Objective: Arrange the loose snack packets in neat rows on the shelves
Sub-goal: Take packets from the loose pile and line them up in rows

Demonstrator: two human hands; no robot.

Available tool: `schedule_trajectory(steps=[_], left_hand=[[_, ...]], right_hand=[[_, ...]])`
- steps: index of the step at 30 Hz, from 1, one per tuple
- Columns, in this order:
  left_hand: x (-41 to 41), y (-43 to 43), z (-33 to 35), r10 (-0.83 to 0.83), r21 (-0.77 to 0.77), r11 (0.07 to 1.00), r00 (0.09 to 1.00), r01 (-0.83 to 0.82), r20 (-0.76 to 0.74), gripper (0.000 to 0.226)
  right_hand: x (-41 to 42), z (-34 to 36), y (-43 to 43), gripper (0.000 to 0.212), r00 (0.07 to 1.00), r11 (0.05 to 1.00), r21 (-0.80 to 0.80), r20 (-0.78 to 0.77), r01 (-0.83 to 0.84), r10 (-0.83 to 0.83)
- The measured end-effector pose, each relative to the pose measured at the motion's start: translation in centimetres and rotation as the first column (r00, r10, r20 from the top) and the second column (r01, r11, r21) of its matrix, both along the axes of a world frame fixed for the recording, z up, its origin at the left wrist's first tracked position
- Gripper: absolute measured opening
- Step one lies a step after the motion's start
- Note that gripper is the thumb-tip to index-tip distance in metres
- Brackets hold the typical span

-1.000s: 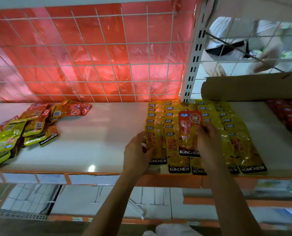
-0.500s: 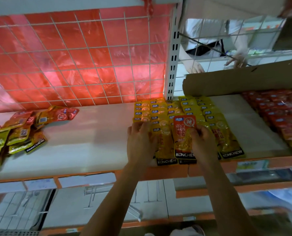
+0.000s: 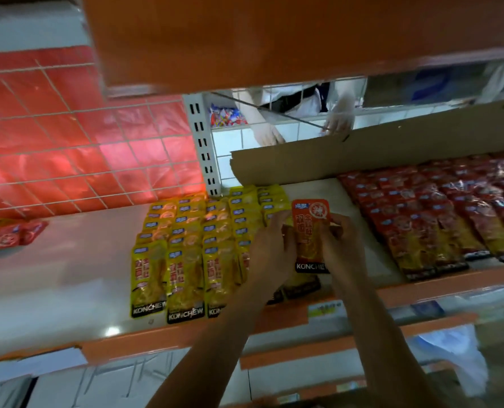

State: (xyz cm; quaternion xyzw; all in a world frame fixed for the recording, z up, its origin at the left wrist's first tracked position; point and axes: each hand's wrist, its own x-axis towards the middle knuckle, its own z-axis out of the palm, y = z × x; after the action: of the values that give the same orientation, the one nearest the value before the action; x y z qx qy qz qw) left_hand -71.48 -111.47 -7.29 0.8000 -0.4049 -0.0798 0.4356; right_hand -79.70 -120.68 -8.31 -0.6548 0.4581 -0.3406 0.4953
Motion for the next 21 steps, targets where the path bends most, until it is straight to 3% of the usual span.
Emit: schedule_trajectory(steps=[5,9,15,18,21], left_hand=[[-2.6,-5.0,-0.5,-0.111,-0.067,0.993,0.975,0.100,-0.194,0.058],[-4.0,-8.7,-1.2,-0.085,-0.058,0.996,0.971,0.073,-0.224,0.053],[-3.5,-12.8,-1.8,0.139,0.007,0.990,0.984,-0.139,-0.113,0.039],[-2.7,-14.7,-2.4,0.189,0.143,0.973,0.982,-0.184,-0.027,0.028],[-2.1,-16.2,-2.9,0.166,0.316,0.929,0.980,-0.193,0.112,0.031]], right_hand=[[-2.6,0.5,-4.7,0.033,0.997,0.996,-0.052,-0.033,-0.074,0.073],[-4.9,0.5,-8.1,0.035,0.985,0.980,-0.167,-0.149,-0.109,0.084],[-7.1,0.3,-10.9,0.038,0.960,0.923,-0.343,-0.268,-0.173,0.080],[-7.5,0.0,-11.6,0.036,0.943,0.891,-0.405,-0.327,-0.204,0.068],[-7.5,-0.3,-12.2,0.035,0.928,0.872,-0.425,-0.365,-0.241,0.079]])
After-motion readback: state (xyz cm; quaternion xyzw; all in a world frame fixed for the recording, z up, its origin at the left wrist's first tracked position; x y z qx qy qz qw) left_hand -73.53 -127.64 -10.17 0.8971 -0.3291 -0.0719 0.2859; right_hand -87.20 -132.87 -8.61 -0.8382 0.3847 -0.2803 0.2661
